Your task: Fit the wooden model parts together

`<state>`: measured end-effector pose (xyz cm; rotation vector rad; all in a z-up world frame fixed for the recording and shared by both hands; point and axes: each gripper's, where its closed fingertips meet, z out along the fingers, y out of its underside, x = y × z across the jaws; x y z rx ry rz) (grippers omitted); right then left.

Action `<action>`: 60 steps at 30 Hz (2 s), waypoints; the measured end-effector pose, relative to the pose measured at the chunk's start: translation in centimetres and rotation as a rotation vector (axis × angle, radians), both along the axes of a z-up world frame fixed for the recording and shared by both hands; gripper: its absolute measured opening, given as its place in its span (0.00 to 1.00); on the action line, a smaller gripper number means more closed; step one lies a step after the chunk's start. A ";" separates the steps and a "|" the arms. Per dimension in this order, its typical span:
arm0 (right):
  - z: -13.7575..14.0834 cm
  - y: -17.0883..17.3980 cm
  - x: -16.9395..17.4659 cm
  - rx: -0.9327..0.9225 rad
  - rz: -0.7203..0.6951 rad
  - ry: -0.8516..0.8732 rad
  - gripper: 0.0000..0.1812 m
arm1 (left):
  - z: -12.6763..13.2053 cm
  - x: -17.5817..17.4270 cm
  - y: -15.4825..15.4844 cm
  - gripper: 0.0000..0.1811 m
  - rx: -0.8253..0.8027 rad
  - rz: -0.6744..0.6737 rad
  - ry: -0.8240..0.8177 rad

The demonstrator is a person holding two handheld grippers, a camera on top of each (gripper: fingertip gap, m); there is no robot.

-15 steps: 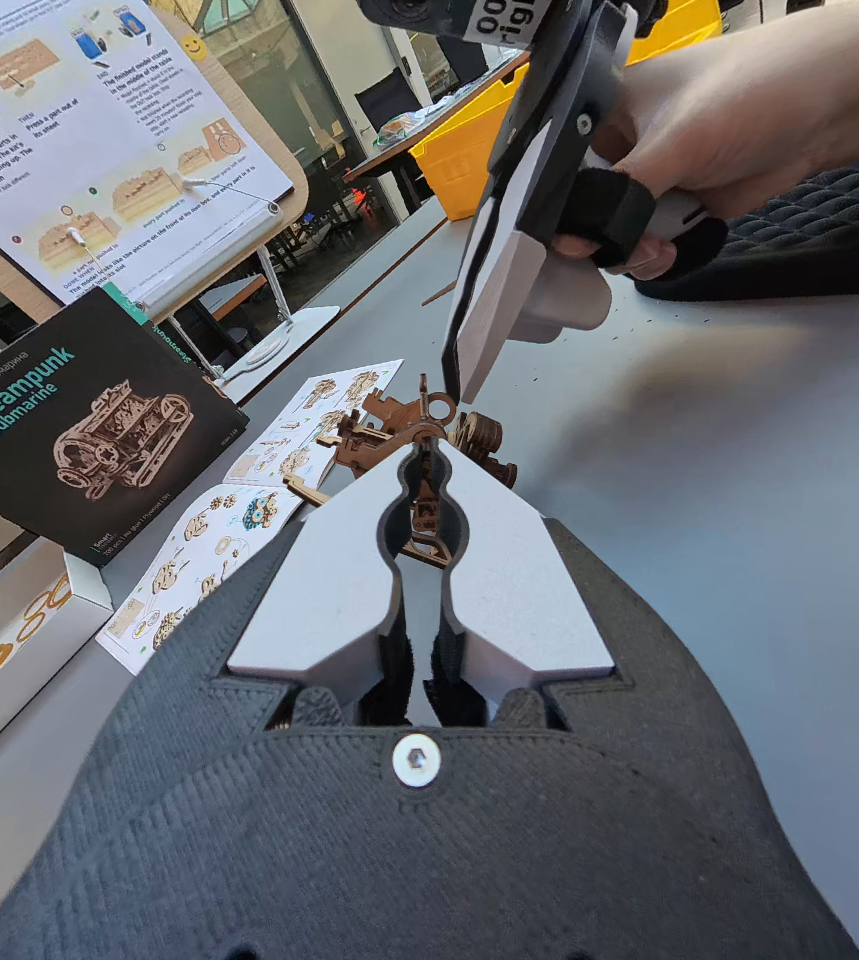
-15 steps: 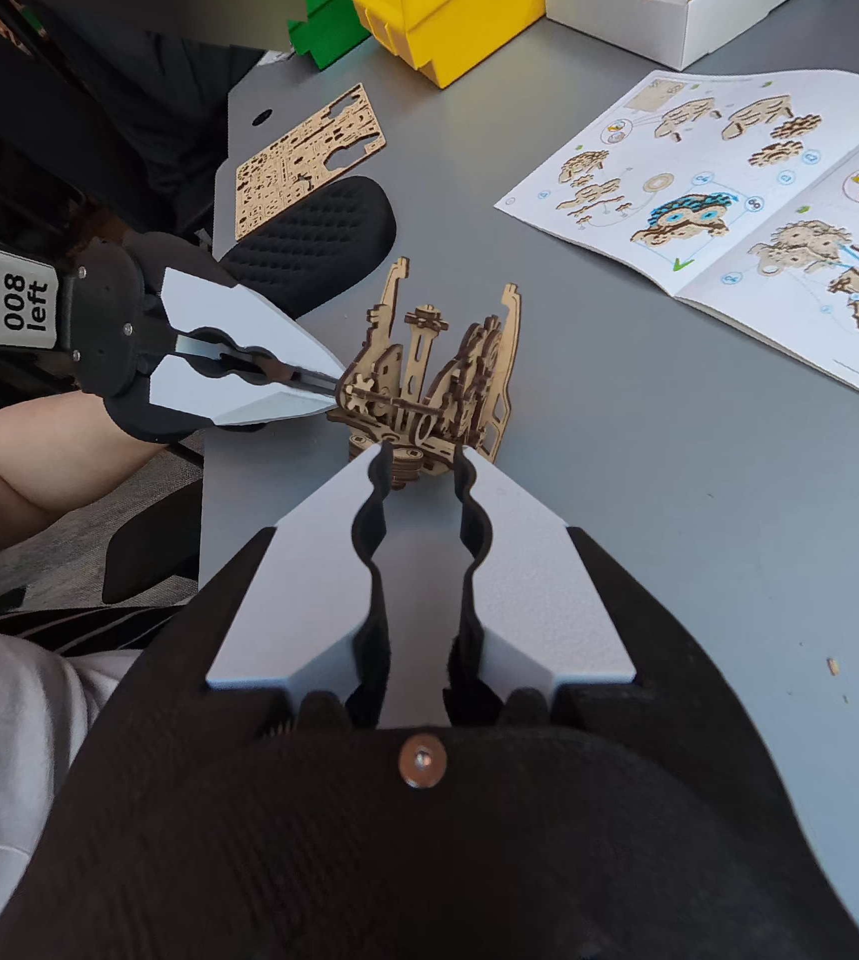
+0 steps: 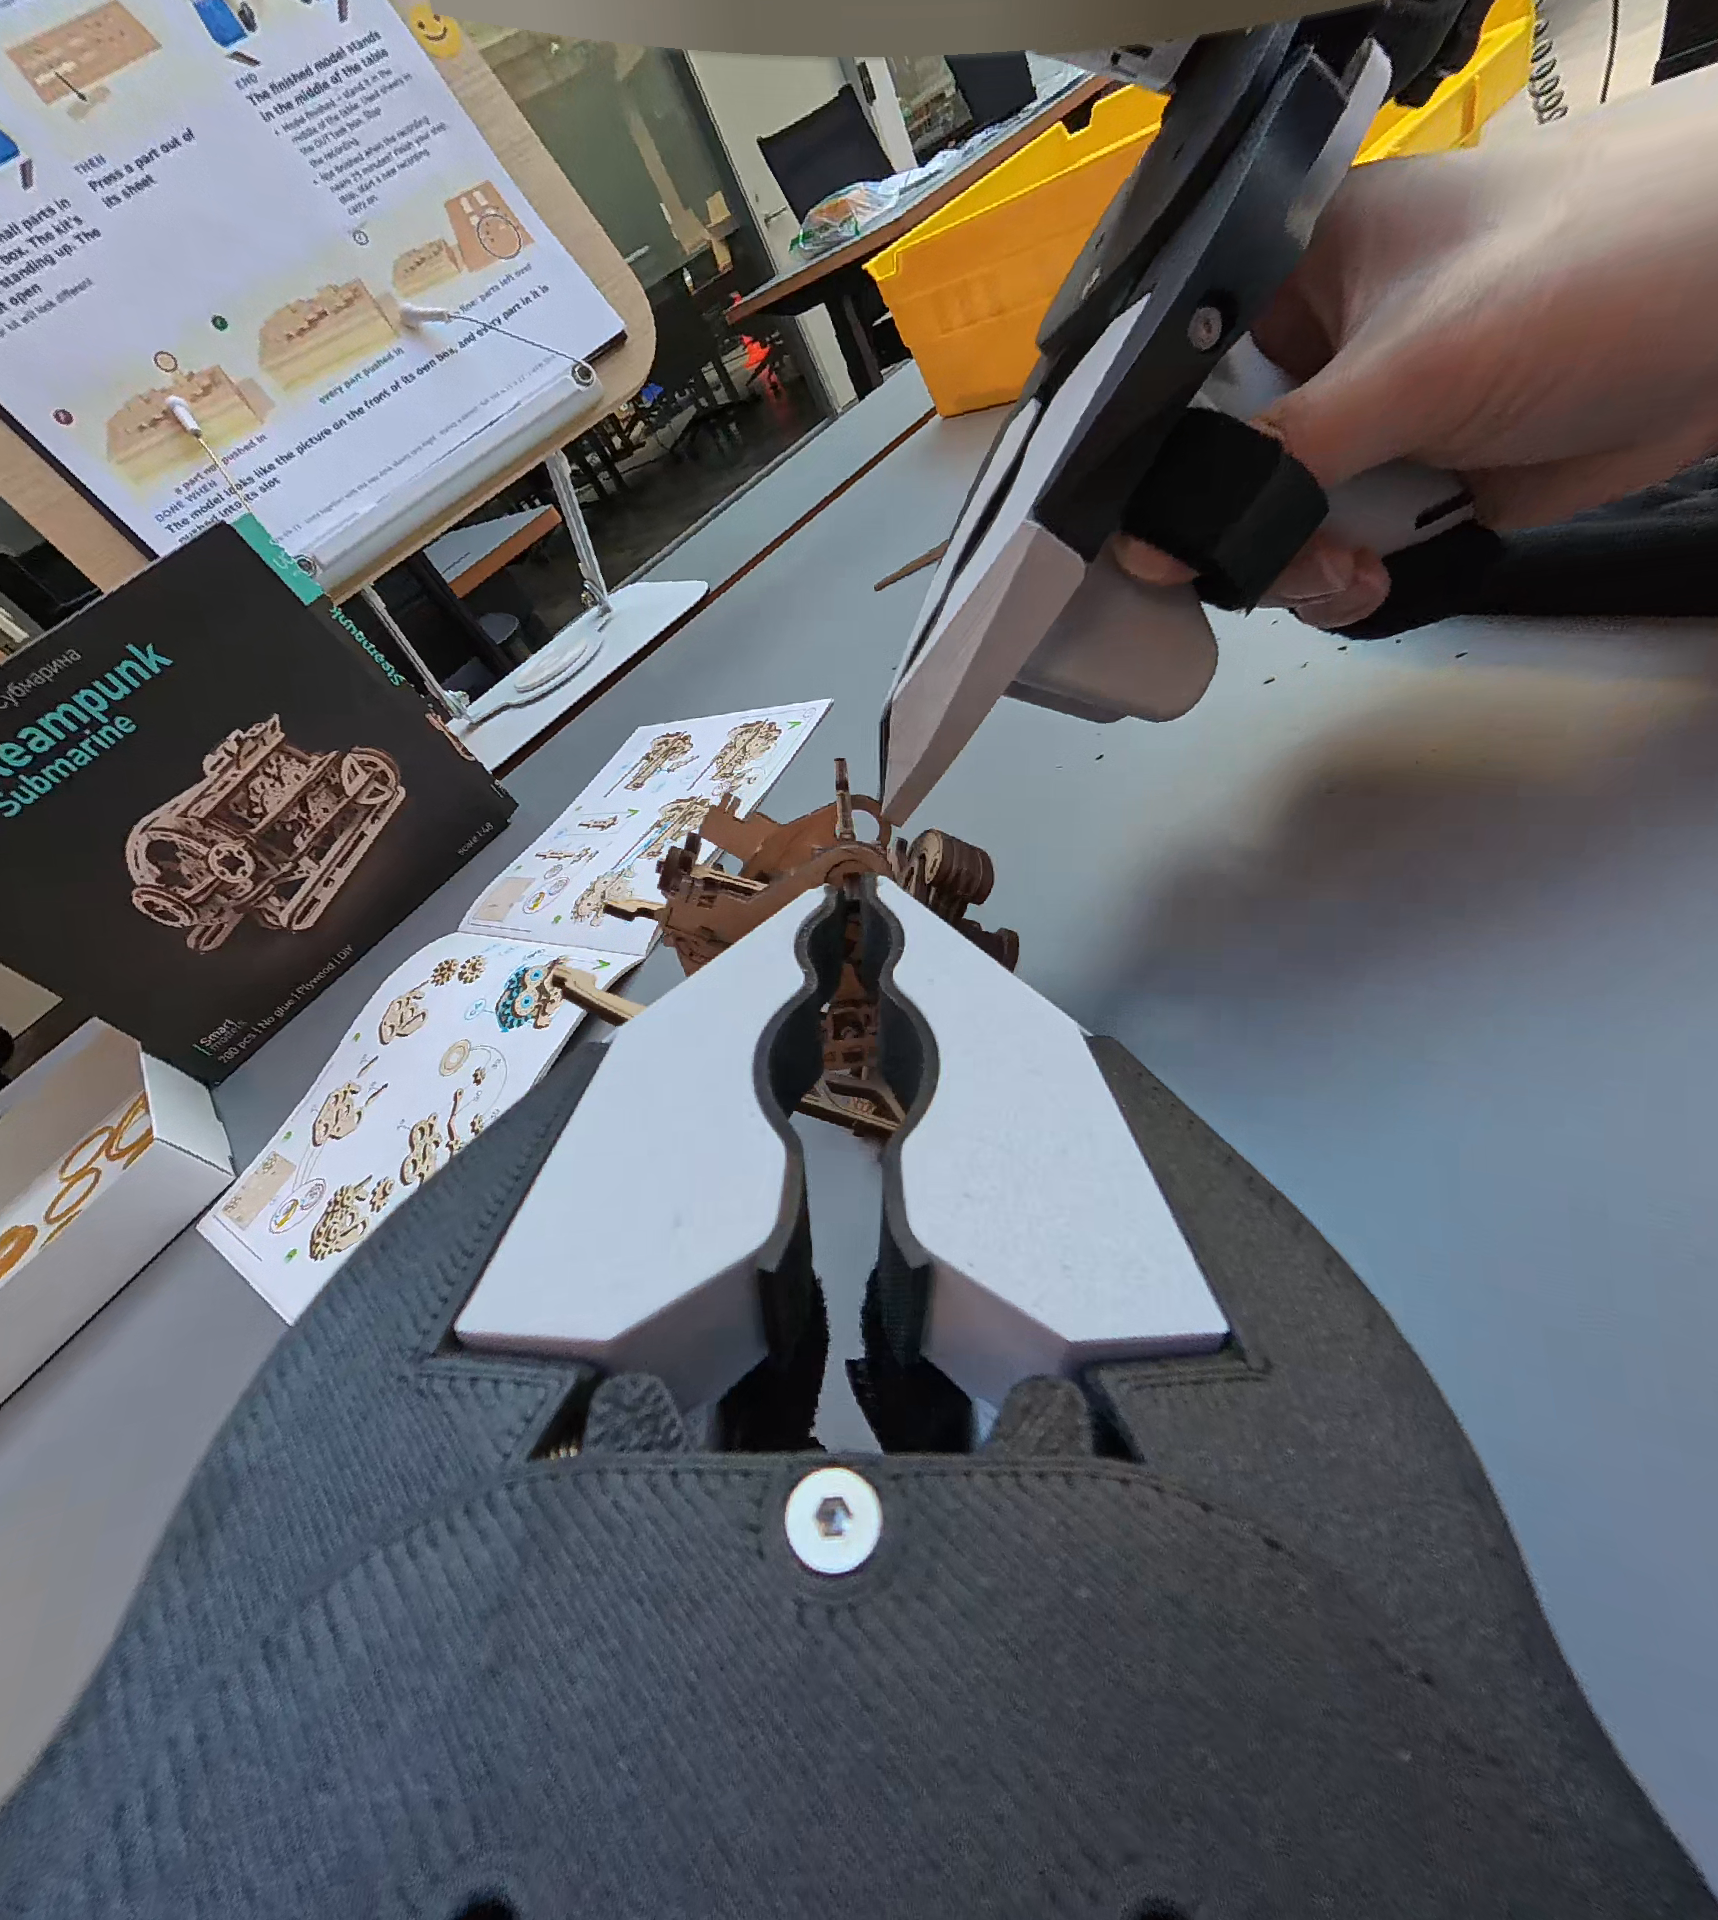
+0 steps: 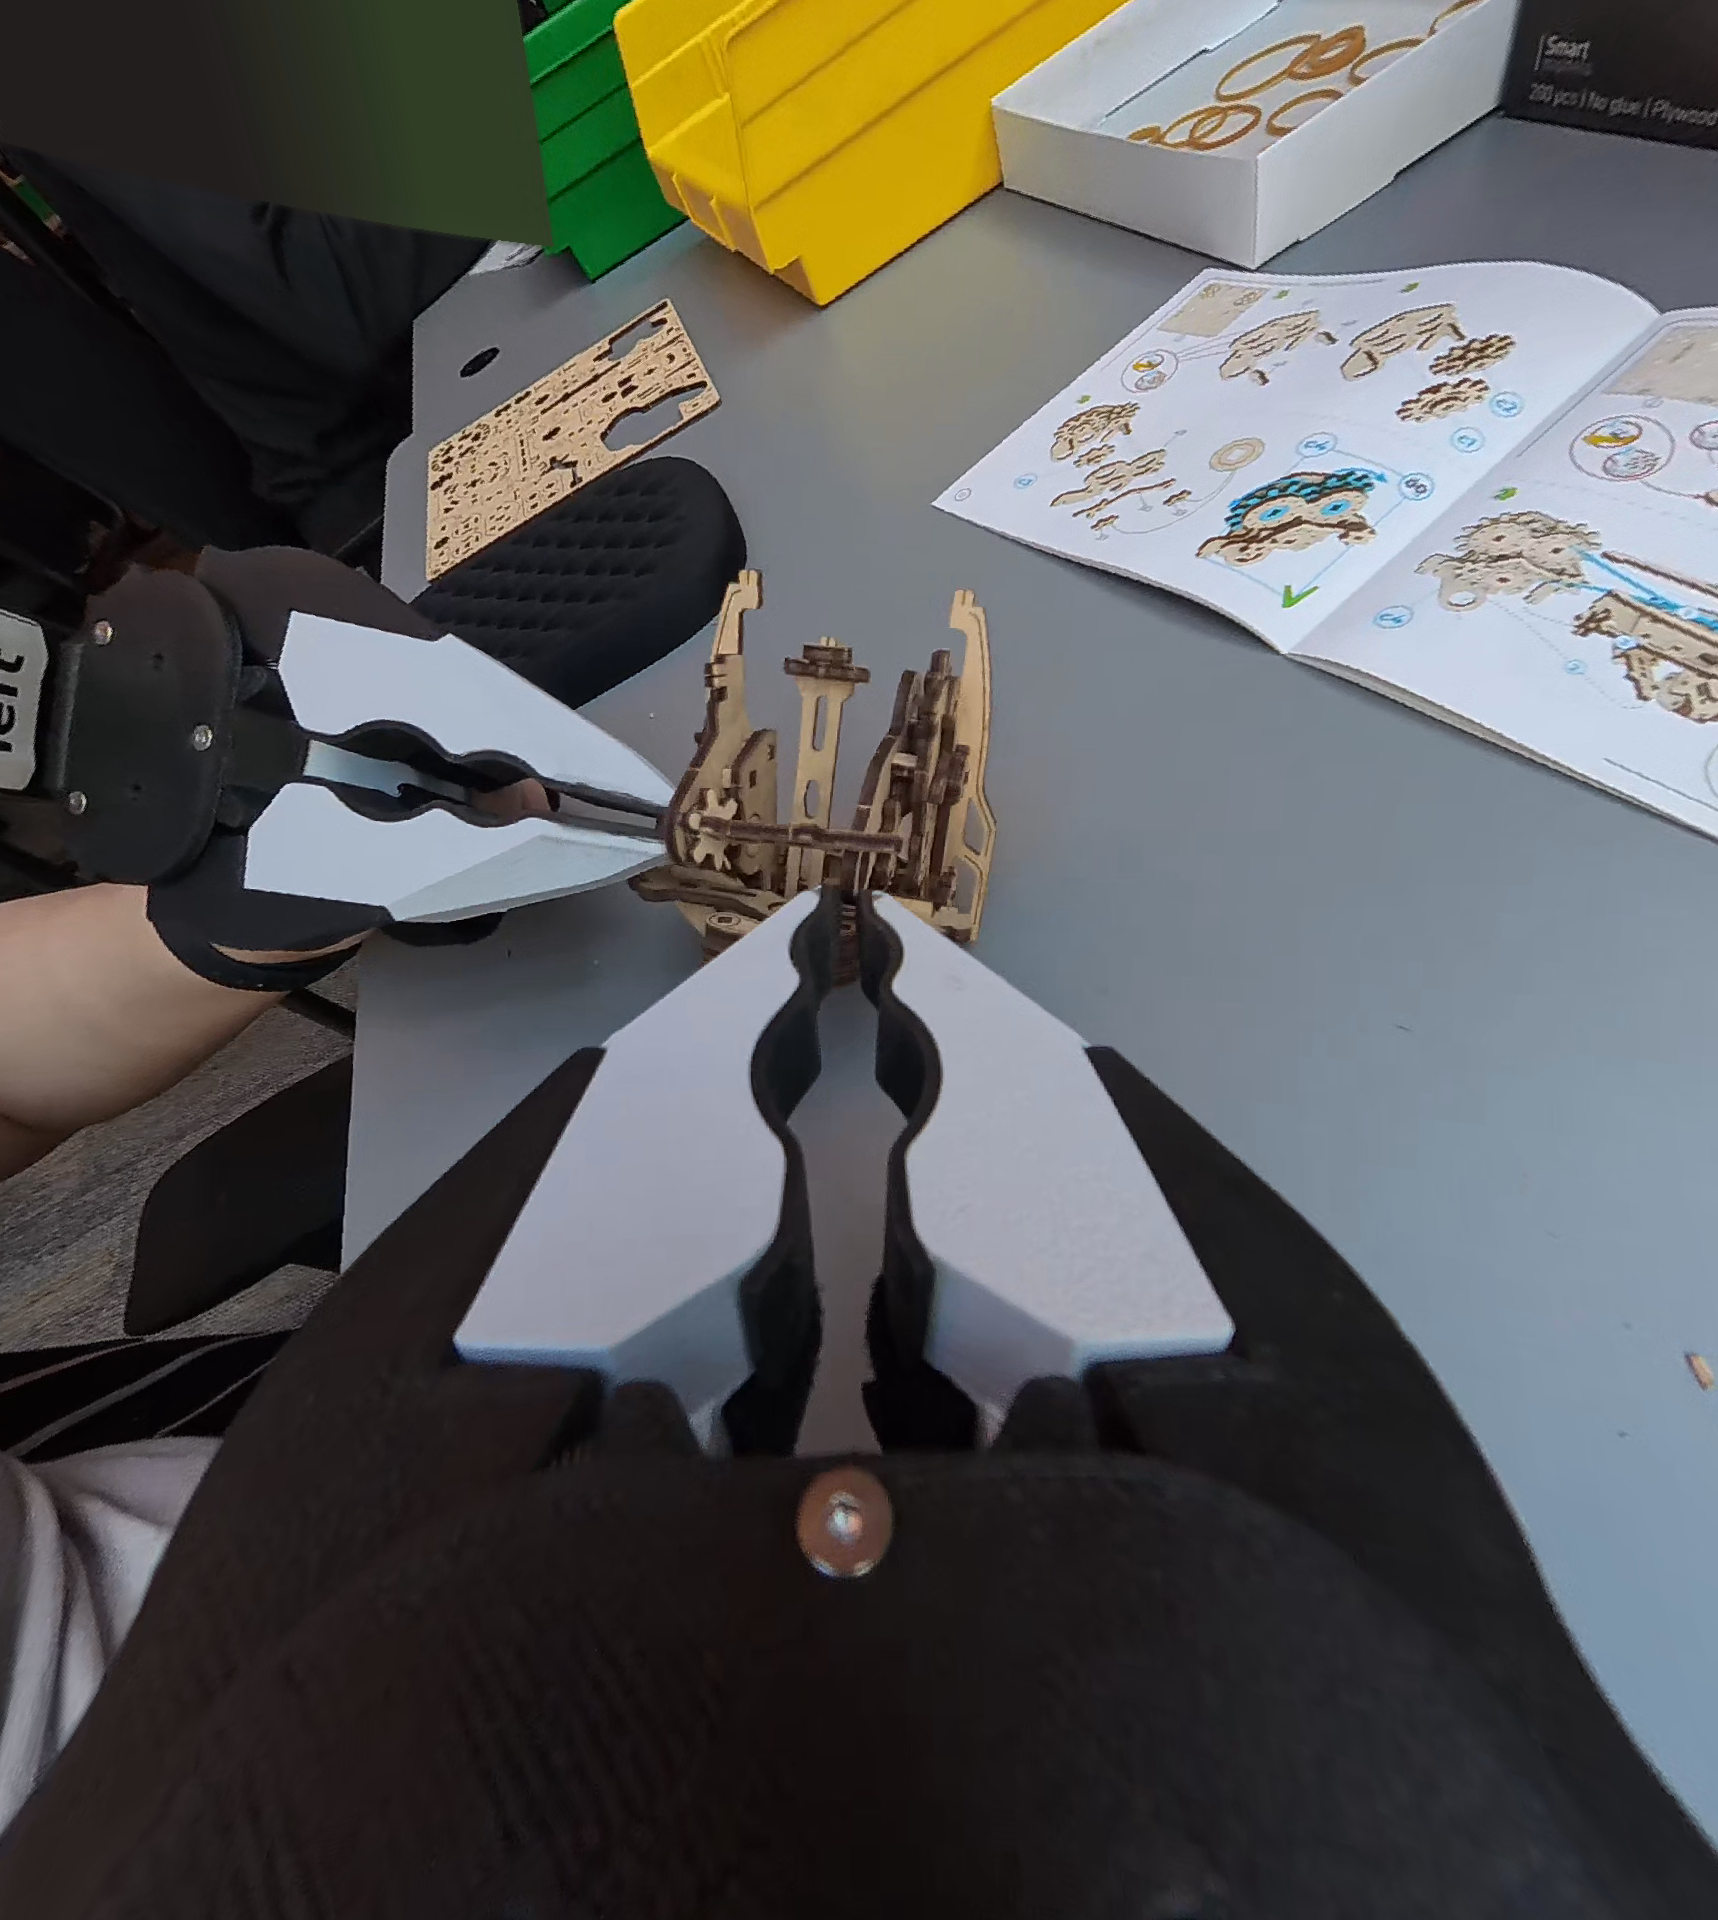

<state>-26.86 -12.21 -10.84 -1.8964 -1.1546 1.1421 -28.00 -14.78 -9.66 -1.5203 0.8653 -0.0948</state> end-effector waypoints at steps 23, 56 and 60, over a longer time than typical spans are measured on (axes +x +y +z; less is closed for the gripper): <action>0.1 0.4 -0.6 0.023 -0.026 0.046 0.01 | 0.1 -0.3 0.0 0.00 -0.006 0.057 -0.011; 1.3 0.8 1.4 0.409 -0.055 -0.015 0.01 | 2.4 1.0 -1.4 0.10 0.017 0.048 -0.065; 1.5 0.4 1.1 0.450 -0.040 -0.021 0.01 | 3.5 2.5 -0.3 0.14 -0.095 0.061 -0.005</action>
